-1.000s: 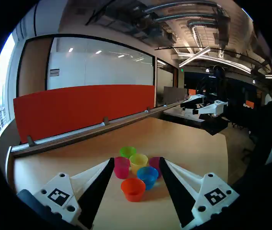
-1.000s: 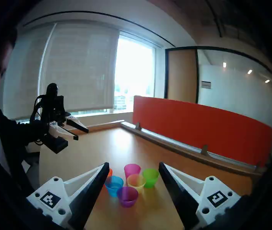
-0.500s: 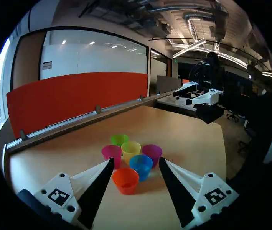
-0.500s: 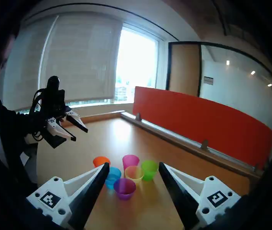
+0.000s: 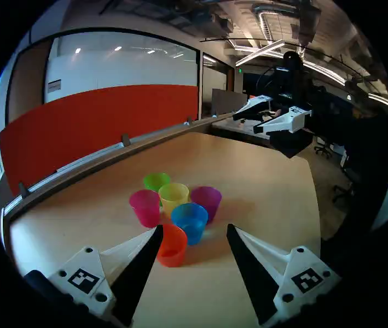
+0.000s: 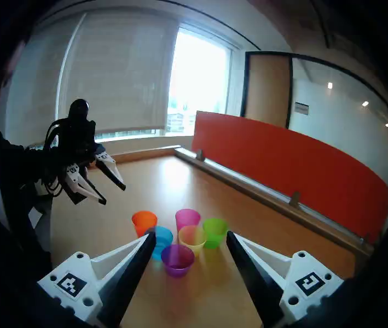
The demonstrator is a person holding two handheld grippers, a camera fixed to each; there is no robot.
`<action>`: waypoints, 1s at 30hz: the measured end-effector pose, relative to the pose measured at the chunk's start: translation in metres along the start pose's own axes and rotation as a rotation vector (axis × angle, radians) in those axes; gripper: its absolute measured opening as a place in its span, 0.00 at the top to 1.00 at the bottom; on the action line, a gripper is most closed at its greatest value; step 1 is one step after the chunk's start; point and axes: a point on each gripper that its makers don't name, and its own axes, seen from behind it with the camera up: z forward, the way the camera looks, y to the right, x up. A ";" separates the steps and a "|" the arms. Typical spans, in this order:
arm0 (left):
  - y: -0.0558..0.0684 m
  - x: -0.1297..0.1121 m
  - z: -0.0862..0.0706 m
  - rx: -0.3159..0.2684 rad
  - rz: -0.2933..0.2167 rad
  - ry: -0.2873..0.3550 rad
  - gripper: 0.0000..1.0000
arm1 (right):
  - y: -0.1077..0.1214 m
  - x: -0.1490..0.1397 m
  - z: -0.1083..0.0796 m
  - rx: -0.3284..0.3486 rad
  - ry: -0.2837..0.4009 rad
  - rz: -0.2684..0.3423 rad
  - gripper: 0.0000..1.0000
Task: Pour water
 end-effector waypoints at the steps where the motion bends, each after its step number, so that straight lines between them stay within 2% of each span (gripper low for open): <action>1: 0.001 -0.002 0.001 -0.006 0.001 -0.009 0.15 | 0.000 -0.001 0.001 0.001 -0.005 0.000 0.00; 11: 0.003 -0.018 0.012 -0.039 0.033 -0.096 0.15 | 0.003 -0.014 0.009 0.009 -0.062 -0.011 0.00; 20: 0.001 -0.025 0.018 -0.052 0.040 -0.131 0.14 | 0.006 -0.031 0.017 0.028 -0.126 -0.019 0.00; 30: 0.010 -0.040 0.030 -0.084 0.044 -0.169 0.14 | 0.007 -0.047 0.026 0.047 -0.168 -0.022 0.00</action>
